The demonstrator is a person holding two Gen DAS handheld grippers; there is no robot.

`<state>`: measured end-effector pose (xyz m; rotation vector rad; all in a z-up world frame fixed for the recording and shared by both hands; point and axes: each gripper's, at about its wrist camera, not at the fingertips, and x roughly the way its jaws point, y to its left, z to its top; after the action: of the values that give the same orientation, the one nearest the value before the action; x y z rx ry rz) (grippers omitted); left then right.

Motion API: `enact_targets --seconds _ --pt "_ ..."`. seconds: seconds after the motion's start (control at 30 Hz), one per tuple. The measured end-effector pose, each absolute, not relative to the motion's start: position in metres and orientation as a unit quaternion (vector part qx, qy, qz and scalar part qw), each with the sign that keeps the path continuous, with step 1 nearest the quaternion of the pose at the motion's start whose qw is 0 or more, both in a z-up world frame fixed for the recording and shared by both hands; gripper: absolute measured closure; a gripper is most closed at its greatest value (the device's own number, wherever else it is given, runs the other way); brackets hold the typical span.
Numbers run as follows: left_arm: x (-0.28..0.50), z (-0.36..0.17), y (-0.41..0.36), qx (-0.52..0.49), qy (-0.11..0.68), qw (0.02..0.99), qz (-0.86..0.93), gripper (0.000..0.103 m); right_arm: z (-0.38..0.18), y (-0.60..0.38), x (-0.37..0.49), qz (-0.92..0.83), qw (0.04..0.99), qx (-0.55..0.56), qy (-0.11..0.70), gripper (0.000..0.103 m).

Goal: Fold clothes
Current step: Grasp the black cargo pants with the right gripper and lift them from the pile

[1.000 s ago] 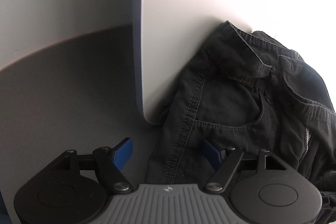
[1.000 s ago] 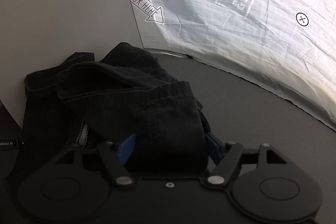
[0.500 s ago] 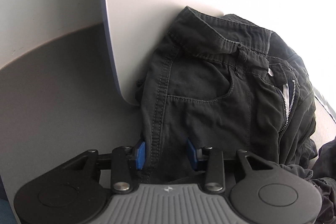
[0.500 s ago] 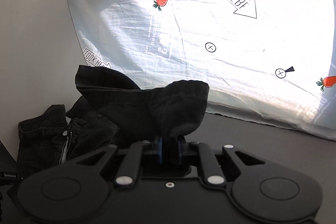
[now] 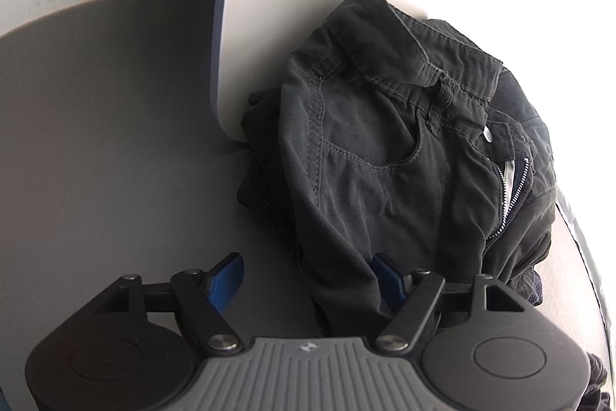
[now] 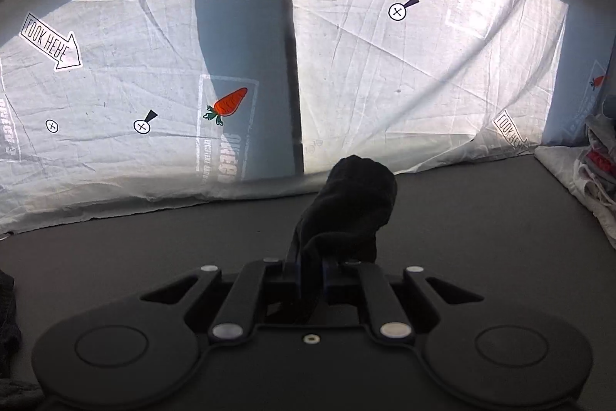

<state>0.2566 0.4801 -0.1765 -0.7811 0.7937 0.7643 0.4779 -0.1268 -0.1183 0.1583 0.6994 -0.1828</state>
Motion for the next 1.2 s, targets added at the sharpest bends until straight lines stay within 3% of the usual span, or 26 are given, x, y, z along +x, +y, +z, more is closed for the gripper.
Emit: enact_targets --seconds 0.07,0.13,0.27,0.43,0.47,0.5,0.6,0.87,0.97,1.2 --pt "0.254 -0.18 0.484 -0.389 0.356 0.777 0.344 0.028 -0.14 -0.134 0.474 -0.101 0.91 0.135 0.379 0.08" --pt "0.253 -0.182 0.487 -0.405 0.349 0.776 0.335 0.028 -0.162 -0.144 0.47 -0.112 0.884 0.2 0.407 0.059" --pt "0.261 -0.185 0.487 -0.407 0.356 0.777 0.324 0.031 -0.19 -0.157 0.469 -0.151 0.845 0.281 0.429 0.049" --pt "0.266 -0.182 0.471 -0.405 0.362 0.768 0.338 0.063 -0.212 -0.164 0.461 -0.196 0.82 0.313 0.438 0.046" --pt "0.265 -0.18 0.467 -0.396 0.363 0.769 0.346 0.074 -0.212 -0.163 0.46 -0.193 0.823 0.31 0.434 0.046" --pt "0.263 -0.178 0.464 -0.394 0.361 0.772 0.345 0.08 -0.212 -0.161 0.459 -0.184 0.829 0.304 0.432 0.048" --pt "0.255 -0.166 0.457 -0.399 0.35 0.775 0.343 0.094 -0.21 -0.159 0.458 -0.148 0.84 0.304 0.424 0.087" --pt "0.28 -0.078 0.39 -0.38 0.277 0.844 0.259 0.1 -0.143 -0.203 0.458 -0.125 0.891 0.296 0.32 0.095" --pt "0.336 -0.048 0.344 -0.367 0.252 0.868 0.22 0.1 -0.107 -0.254 0.455 -0.148 0.908 0.289 0.264 0.095" --pt "0.379 0.02 0.228 -0.361 0.195 0.907 0.091 0.1 -0.029 -0.386 0.414 -0.217 0.93 0.254 0.15 0.095"
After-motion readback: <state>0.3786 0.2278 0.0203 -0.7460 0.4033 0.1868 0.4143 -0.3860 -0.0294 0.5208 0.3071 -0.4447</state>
